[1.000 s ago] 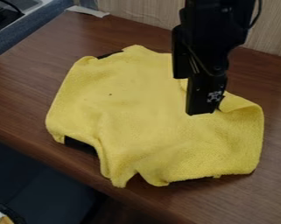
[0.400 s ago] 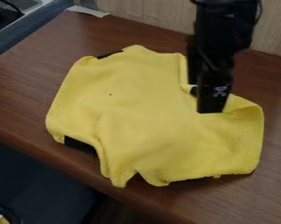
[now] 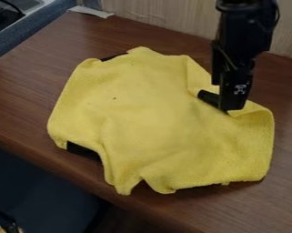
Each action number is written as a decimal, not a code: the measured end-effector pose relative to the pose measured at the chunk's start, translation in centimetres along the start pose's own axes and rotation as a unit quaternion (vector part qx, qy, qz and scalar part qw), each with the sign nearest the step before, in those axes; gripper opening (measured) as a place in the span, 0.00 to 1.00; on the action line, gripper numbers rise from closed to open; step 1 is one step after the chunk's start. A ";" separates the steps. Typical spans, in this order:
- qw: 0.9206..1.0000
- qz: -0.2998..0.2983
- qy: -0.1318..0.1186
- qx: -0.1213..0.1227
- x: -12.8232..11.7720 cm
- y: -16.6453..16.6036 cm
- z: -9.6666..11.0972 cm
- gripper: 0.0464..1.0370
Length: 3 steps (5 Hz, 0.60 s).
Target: Fold the cloth from top right to bottom left
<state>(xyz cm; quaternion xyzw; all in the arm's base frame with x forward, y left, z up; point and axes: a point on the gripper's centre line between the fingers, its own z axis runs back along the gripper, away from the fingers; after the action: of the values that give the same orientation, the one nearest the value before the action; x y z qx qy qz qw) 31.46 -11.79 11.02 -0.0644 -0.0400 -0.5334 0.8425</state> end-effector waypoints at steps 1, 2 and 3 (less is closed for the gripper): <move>1.000 -0.020 0.002 -0.002 0.7 1.0 -1.2 0.96; 1.000 -0.028 0.005 -0.006 0.9 1.7 -1.9 0.92; 0.999 -0.033 0.014 -0.016 0.7 1.8 -2.9 0.63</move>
<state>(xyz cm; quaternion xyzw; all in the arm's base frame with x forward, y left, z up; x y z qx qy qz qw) 33.40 -12.13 8.17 -0.0692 -0.0216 -0.5620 0.8239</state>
